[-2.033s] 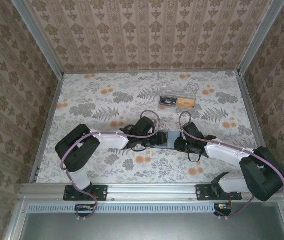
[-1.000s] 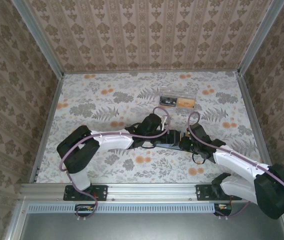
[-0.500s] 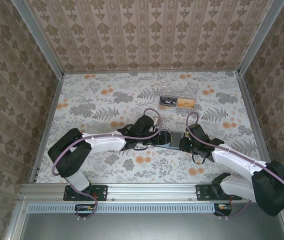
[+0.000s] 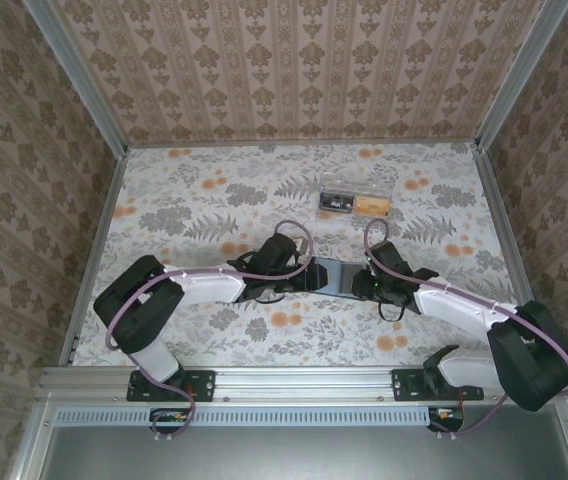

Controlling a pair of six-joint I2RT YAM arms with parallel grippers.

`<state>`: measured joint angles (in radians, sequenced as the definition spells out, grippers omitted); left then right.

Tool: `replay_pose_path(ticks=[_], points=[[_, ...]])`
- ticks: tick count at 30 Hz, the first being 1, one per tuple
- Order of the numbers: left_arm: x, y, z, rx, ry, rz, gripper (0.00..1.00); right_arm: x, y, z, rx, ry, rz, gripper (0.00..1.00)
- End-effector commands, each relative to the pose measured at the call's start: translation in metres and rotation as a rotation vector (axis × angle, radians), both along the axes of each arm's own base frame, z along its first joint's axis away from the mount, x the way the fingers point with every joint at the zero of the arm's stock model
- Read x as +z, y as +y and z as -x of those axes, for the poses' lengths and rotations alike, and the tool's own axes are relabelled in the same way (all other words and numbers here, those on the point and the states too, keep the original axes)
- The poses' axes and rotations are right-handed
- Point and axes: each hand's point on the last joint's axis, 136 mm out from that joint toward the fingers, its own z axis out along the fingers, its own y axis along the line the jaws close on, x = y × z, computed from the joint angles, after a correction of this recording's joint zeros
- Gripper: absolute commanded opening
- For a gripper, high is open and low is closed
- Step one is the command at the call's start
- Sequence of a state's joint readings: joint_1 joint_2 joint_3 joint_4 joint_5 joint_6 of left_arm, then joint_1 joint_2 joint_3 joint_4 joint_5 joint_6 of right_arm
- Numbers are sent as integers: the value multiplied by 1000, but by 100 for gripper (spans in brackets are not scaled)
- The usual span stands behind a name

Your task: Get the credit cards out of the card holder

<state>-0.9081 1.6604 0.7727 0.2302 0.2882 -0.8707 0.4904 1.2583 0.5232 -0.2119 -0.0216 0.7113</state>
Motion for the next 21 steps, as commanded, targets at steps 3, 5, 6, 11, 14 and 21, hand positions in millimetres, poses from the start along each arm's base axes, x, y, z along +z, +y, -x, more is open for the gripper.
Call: replay_pose_path(ticks=[3, 5, 6, 11, 14, 21], points=[[-13, -2, 5, -16, 24, -3, 66, 7, 9, -10, 9, -12, -34, 31], [-15, -3, 6, -14, 30, -3, 66, 9, 12, -9, 14, -12, -51, 31], [-17, -3, 7, -16, 34, -4, 66, 11, 14, -10, 16, -17, -64, 31], [-21, -6, 8, -20, 47, -1, 66, 25, 24, -11, 28, -43, -117, 31], [-22, -8, 10, -25, 52, 1, 65, 32, 28, -12, 39, -55, -138, 32], [-22, -11, 11, -31, 53, 8, 65, 33, 39, -16, 52, -47, -192, 32]])
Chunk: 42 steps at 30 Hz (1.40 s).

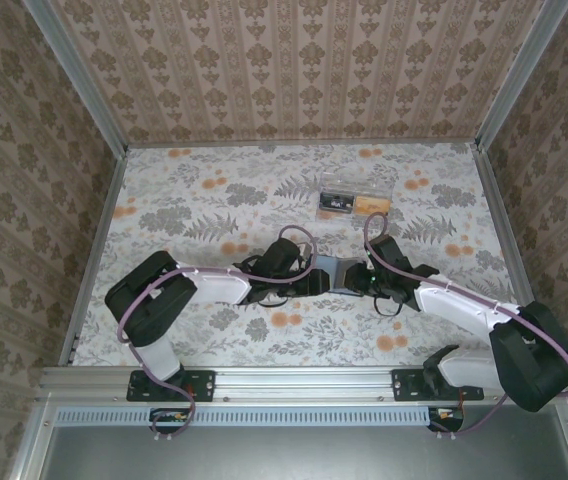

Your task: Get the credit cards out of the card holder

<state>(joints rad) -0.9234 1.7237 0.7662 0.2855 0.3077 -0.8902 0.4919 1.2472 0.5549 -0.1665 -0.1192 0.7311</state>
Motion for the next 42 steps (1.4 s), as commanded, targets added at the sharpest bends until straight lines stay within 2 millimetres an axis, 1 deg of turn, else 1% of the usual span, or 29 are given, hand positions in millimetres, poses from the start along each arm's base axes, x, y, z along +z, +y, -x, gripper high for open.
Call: replay_pose_path(ticks=[1, 5, 9, 12, 16, 23, 27, 31, 35, 36, 42], points=[[-4, -4, 5, -14, 19, 10, 65, 11, 17, -8, 13, -14, -78, 32], [-2, -5, 5, -17, 17, 16, 65, 16, 26, -14, 4, -22, -136, 32], [0, -5, 5, -18, 14, 19, 65, 28, 34, -21, 0, -50, -188, 32], [0, -6, 5, -19, 14, 22, 65, 32, 37, -24, 1, -52, -204, 32], [1, -6, 5, -19, 11, 26, 65, 36, 40, -27, 1, -55, -218, 33], [5, -6, 5, -20, 4, 33, 65, 36, 47, -31, 9, -41, -235, 34], [11, -4, 4, -12, -8, 42, 65, 36, 50, -35, 9, -37, -242, 35], [20, 3, 3, 7, -29, 43, 66, 37, 54, -39, 13, -33, -242, 35], [29, 16, 1, 30, -56, 25, 66, 40, 57, -40, 22, -39, -242, 35], [31, 21, 0, 41, -65, 18, 67, 31, 57, -40, 18, -17, -229, 35], [39, 45, -6, 92, -98, -3, 67, 29, 57, -41, 20, -13, -208, 35]])
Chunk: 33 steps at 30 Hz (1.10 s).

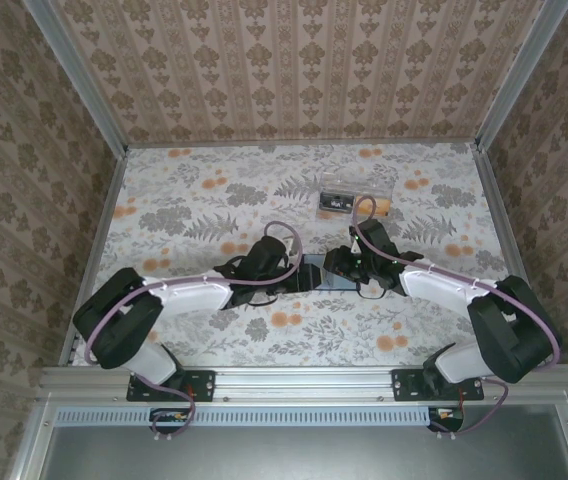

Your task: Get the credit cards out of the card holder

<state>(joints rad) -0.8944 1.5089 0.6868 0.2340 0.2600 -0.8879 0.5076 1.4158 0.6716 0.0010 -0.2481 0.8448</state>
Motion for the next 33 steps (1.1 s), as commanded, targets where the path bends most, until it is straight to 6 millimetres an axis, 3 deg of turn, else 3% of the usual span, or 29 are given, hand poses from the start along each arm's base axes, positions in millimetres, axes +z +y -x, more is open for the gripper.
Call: replay_pose_path(ticks=[1, 9, 16, 25, 33], points=[[-3, 20, -4, 37, -24, -50, 67, 9, 6, -4, 9, -14, -8, 36], [2, 11, -9, 9, -34, -15, 63, 1, -10, 1, 15, -14, 107, 35], [-7, -9, -22, -25, -3, 13, 60, -19, -25, 5, 12, 11, 215, 23], [-2, -20, -28, -43, -13, 14, 59, -23, -59, 15, -32, -1, 368, 18], [-15, -32, -30, -68, 14, -10, 59, -37, -71, 21, -46, 23, 427, 17]])
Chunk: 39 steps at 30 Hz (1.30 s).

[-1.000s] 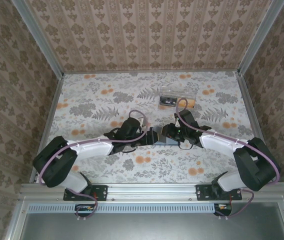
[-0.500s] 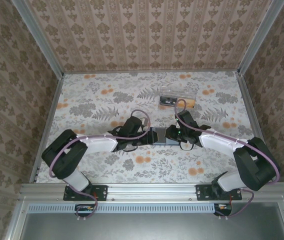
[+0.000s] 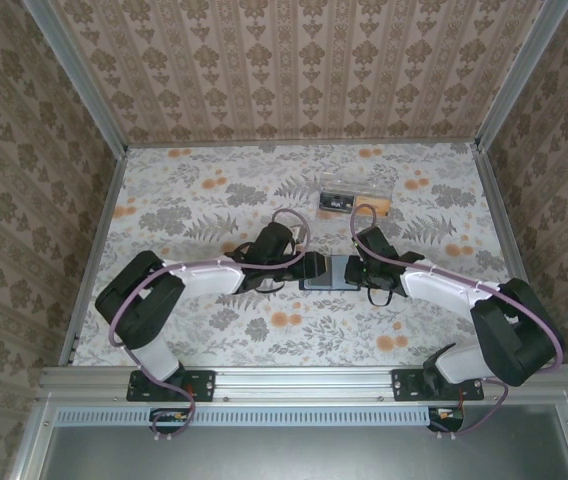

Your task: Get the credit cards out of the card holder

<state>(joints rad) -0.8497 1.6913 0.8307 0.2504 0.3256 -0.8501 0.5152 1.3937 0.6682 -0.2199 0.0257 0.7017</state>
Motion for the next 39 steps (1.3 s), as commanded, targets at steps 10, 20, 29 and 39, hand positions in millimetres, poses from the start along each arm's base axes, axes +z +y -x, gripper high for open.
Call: replay_pose_path(ticks=[10, 20, 29, 39], points=[[-22, -3, 1, -22, 24, -67, 58, -17, -12, 10, 5, 37, 75, 18], [-30, 3, 3, -12, 27, -126, 58, -18, -25, 13, -27, 27, 129, 19], [-35, 6, 6, -6, 30, -162, 57, -30, -22, 16, -5, 55, 123, 19], [-33, 14, 7, 15, 12, -220, 58, -36, -17, 16, 2, 70, 101, 19]])
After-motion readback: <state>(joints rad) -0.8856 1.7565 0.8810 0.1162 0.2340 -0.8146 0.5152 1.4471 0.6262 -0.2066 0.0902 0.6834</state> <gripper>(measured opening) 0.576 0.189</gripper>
